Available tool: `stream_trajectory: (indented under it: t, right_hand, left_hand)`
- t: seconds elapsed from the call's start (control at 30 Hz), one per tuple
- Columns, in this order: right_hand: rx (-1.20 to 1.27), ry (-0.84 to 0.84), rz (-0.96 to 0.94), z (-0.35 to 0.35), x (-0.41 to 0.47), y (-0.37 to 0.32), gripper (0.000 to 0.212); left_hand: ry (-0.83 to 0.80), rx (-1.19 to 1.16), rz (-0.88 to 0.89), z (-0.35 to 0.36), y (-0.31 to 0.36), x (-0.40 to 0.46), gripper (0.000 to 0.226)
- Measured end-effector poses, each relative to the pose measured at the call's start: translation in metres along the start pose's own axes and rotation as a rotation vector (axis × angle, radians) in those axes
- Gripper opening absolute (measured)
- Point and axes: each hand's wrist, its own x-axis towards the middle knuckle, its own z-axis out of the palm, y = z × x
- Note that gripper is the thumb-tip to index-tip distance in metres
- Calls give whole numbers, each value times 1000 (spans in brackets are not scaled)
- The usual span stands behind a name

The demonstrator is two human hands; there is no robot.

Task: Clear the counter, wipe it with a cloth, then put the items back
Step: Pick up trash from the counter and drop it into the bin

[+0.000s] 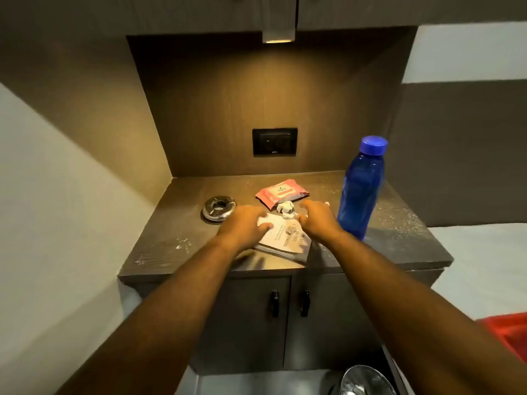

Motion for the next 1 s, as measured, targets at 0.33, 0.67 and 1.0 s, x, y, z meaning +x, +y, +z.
stream_trajectory:
  t: [0.33,0.67,1.0]
  right_hand:
    - [-349,-249,126,36,103,18,13]
    - [-289,-183,-124,28,125,-5,27]
    - [-402,-185,-233,50,124,-6,23]
  left_hand:
    - [-113,219,148,80,26,65,26]
    - [-54,68,-45,60,-30,80,20]
    - [-19,26,-117,40,-60,62,28]
